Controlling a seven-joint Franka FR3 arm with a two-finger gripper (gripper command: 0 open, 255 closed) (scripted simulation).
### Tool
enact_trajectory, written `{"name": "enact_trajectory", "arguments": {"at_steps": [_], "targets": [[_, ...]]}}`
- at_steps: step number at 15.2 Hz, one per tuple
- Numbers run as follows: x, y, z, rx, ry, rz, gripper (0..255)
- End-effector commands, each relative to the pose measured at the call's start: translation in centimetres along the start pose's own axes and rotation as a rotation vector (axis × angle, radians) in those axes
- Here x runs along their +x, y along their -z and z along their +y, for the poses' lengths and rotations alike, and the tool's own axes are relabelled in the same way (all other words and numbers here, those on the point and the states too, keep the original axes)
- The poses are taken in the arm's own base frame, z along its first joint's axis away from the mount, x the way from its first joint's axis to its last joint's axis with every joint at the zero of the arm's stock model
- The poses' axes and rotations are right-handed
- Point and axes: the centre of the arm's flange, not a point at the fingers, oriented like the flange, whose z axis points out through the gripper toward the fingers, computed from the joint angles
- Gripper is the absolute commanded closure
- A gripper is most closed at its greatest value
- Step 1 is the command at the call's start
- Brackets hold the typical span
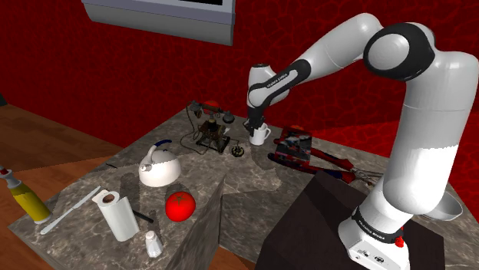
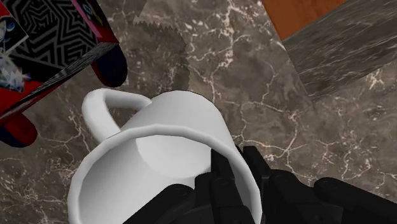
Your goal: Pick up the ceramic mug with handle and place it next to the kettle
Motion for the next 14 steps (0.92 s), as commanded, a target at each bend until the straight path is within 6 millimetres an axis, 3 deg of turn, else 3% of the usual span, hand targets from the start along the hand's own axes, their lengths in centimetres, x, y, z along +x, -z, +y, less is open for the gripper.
{"name": "enact_trajectory", "arguments": {"at_steps": [1, 14], "targets": [[-0.2, 1.0, 0.2, 0.000, 0.000, 0.000, 255], [-0.2, 7.8, 0.6, 0.000, 0.000, 0.000, 255]]}}
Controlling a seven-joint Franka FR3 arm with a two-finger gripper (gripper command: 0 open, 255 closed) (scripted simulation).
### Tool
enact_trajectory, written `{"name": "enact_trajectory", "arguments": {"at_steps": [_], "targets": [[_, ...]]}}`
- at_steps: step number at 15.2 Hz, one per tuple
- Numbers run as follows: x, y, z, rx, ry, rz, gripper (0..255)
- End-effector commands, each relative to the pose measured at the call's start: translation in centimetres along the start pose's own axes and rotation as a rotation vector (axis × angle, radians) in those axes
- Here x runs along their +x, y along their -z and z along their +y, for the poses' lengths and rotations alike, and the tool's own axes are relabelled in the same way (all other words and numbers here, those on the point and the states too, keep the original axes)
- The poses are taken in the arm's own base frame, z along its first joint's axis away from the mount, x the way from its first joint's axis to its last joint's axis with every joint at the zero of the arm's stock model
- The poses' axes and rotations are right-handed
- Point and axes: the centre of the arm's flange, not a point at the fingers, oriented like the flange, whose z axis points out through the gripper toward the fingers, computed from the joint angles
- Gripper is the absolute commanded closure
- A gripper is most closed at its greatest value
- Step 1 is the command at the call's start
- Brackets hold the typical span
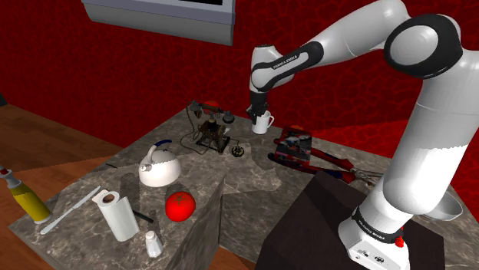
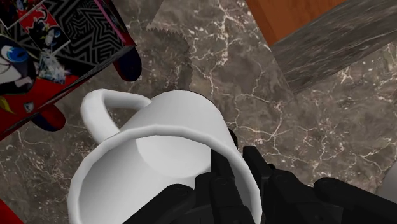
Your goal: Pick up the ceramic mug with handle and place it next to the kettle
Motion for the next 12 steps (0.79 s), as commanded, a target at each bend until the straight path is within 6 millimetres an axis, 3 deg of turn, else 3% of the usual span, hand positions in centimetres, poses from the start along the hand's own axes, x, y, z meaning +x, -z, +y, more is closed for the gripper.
{"name": "enact_trajectory", "arguments": {"at_steps": [1, 6, 12], "targets": [[0.1, 1.0, 0.1, 0.000, 0.000, 0.000, 255], [0.1, 3.4, 0.2, 0.000, 0.000, 0.000, 255], [1.2, 4.0, -7.6, 0.000, 0.000, 0.000, 255]]}}
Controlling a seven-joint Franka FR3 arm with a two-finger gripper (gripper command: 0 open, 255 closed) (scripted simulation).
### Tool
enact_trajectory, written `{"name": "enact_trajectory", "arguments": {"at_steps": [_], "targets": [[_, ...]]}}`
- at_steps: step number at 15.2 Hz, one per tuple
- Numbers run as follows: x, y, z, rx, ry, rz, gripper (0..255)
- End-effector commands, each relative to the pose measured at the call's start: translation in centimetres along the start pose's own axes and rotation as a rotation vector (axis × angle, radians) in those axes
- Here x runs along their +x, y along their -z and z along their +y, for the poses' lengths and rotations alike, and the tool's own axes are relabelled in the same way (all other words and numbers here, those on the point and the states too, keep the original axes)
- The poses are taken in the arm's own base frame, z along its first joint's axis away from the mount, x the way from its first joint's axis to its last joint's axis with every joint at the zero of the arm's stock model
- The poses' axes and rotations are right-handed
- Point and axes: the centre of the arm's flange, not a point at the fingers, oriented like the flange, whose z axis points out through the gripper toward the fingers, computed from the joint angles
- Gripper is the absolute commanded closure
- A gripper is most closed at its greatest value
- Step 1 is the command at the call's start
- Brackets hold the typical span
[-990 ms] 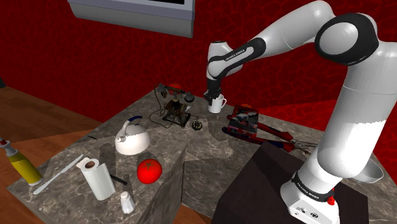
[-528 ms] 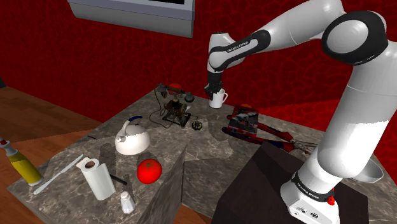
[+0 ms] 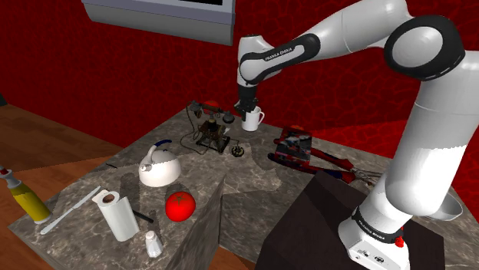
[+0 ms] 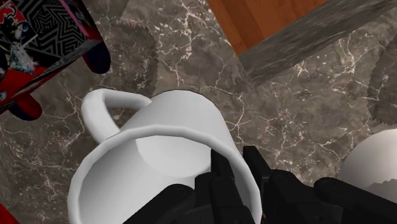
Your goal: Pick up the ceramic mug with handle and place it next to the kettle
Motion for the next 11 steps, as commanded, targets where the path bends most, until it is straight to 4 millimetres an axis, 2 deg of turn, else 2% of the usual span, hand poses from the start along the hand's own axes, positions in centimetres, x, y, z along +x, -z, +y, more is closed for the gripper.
{"name": "enact_trajectory", "arguments": {"at_steps": [1, 11], "targets": [[0.3, 0.3, -2.7, 0.000, -0.001, 0.001, 255], [2.1, 1.2, -15.8, 0.000, -0.001, 0.001, 255]]}}
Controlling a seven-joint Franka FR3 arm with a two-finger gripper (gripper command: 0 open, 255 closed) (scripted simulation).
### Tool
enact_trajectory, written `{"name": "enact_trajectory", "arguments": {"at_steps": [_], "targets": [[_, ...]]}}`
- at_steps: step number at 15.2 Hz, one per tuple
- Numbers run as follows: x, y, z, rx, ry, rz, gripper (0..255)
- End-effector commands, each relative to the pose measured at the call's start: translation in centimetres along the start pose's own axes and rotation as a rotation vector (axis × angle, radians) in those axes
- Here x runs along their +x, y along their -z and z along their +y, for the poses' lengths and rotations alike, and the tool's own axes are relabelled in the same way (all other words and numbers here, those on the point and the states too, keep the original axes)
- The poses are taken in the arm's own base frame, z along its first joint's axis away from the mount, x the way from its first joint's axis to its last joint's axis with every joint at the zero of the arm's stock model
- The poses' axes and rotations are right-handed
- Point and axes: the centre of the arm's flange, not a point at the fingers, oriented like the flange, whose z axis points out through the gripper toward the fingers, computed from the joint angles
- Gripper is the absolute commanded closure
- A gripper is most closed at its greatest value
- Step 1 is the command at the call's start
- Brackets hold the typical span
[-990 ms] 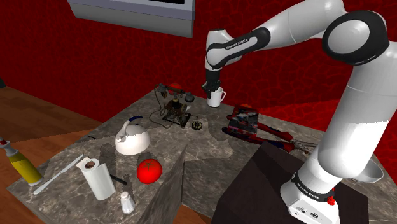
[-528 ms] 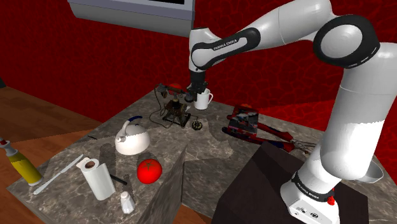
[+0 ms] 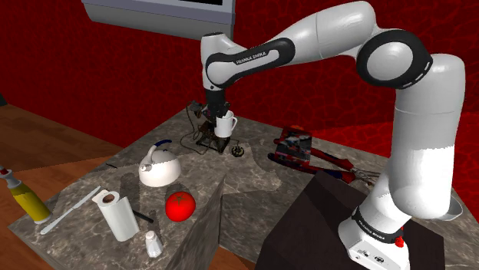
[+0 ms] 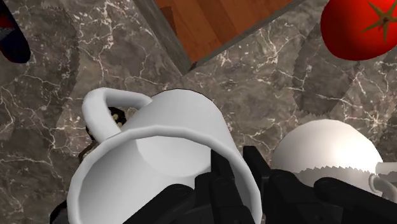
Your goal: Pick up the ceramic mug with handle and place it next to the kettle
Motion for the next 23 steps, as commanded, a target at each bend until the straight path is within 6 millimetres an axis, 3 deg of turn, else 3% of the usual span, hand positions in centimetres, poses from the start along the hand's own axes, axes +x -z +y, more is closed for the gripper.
{"name": "enact_trajectory", "arguments": {"at_steps": [1, 6, 23], "targets": [[0.3, 0.2, -2.7, 0.000, -0.002, 0.000, 255], [1.2, 0.6, -9.4, 0.000, -0.002, 0.000, 255], [1.2, -8.3, -10.0, 0.000, -0.002, 0.000, 255]]}}
